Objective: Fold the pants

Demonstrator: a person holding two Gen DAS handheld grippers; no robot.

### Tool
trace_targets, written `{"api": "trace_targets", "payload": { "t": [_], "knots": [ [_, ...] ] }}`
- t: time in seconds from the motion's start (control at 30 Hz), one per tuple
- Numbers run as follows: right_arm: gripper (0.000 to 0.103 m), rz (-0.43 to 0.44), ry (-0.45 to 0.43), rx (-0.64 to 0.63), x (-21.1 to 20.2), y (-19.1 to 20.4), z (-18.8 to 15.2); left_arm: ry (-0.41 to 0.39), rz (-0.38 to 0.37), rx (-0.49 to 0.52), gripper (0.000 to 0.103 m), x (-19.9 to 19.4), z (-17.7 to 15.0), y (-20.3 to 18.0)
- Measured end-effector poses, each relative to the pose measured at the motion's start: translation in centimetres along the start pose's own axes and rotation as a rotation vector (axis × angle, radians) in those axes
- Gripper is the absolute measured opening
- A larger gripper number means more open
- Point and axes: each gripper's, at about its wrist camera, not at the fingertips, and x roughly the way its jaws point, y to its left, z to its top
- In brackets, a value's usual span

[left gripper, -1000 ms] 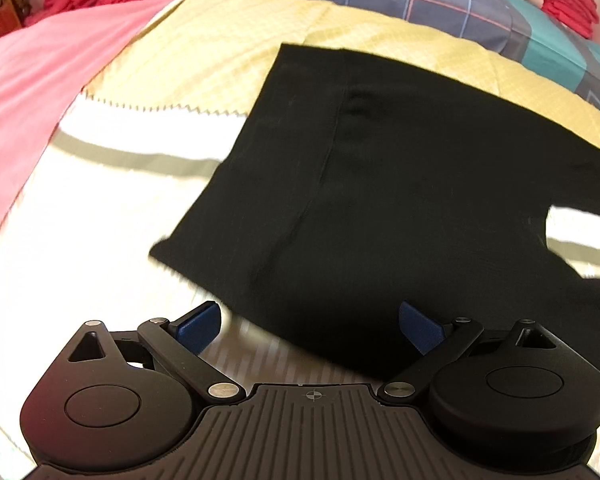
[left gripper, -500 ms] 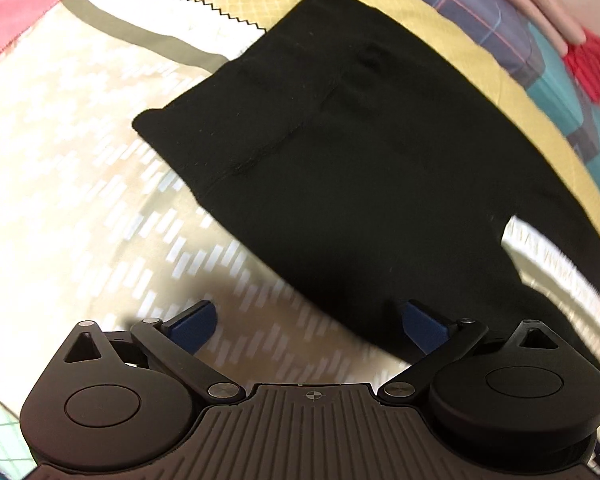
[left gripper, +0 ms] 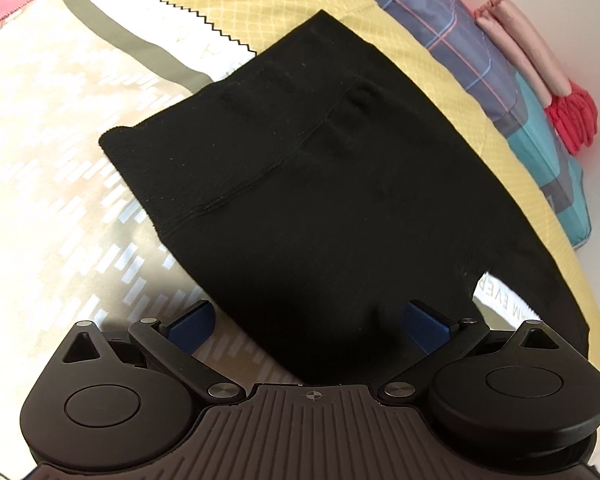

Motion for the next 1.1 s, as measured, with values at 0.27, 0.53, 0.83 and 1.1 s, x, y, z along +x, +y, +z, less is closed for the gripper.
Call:
{"api": "trace_targets", "payload": {
  "t": [0.27, 0.53, 0.83, 1.1],
  "knots": [
    [0.06, 0.046, -0.008, -0.002, 1.6, 0.1, 1.6, -0.021, 0.005, -0.031, 0.103, 0.7, 0.6, -0.4],
    [0.014, -0.025, 0.013, -0.064, 2.6, 0.1, 2.4, -0.019, 0.075, -0.022, 0.101, 1.2, 1.7, -0.4],
    [0.008, 0.01, 0.032, -0.141, 2.4, 3.6, 5.1, -0.041, 0.064, 0.007, 0.084, -0.3, 4.4, -1.7],
    [0.008, 0.11, 0.034, -0.198, 6.4, 11.0, 12.0, -0.102, -0.02, 0.044, 0.084, 0.2, 10.9, -5.9]
  ]
}}
